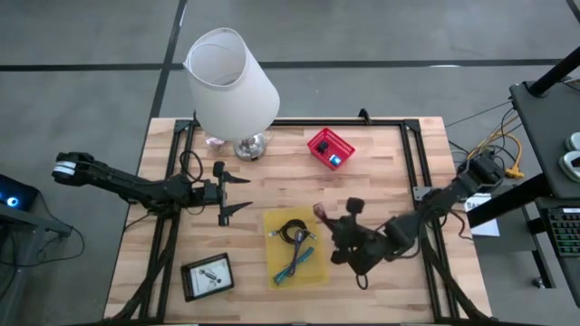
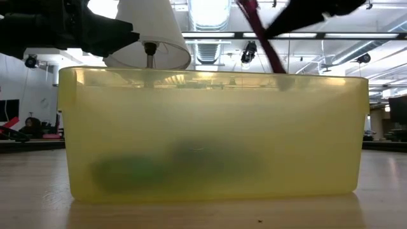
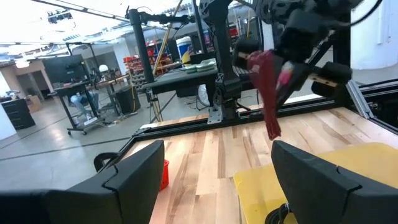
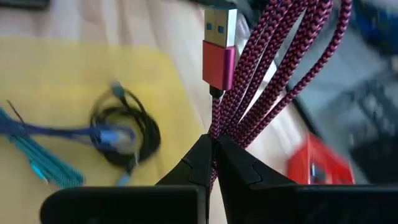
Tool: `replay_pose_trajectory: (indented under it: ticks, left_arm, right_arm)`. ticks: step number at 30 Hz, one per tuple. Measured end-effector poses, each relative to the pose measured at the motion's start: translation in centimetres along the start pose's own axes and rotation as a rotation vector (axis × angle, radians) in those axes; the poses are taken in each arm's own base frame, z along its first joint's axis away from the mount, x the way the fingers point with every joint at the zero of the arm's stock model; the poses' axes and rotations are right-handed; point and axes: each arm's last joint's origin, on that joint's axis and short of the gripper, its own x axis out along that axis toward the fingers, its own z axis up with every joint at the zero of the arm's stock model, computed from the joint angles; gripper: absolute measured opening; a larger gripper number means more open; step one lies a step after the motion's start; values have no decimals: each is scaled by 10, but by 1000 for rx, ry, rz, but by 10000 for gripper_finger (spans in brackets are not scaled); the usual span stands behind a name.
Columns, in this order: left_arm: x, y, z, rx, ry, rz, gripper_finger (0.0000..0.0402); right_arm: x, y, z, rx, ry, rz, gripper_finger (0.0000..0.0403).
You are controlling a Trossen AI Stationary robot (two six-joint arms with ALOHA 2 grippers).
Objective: Pick and place items into bin
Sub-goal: Put the red charger cable into the yellow bin, then return to Home Position
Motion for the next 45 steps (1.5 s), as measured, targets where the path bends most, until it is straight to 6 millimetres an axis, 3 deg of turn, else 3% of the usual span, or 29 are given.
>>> replay_pose_trajectory:
  ticks: [12, 23, 35, 39, 45]
  left_arm:
    - [0, 0, 0, 0, 0, 0, 279]
    - [0, 0, 0, 0, 0, 0, 279]
    - [0, 0, 0, 0, 1, -1, 279]
    - [0, 0, 0, 1, 4, -1, 279]
    - [0, 0, -2, 4, 18, -4, 279]
  right_arm:
    - [28, 3, 24, -239, -395, 518, 8]
    - [41, -10, 30, -218, -416, 475, 15]
    - [46, -16, 33, -150, -390, 409, 148]
    - [48, -19, 33, -160, -385, 374, 152]
    - [44, -24, 31, -205, -378, 363, 127]
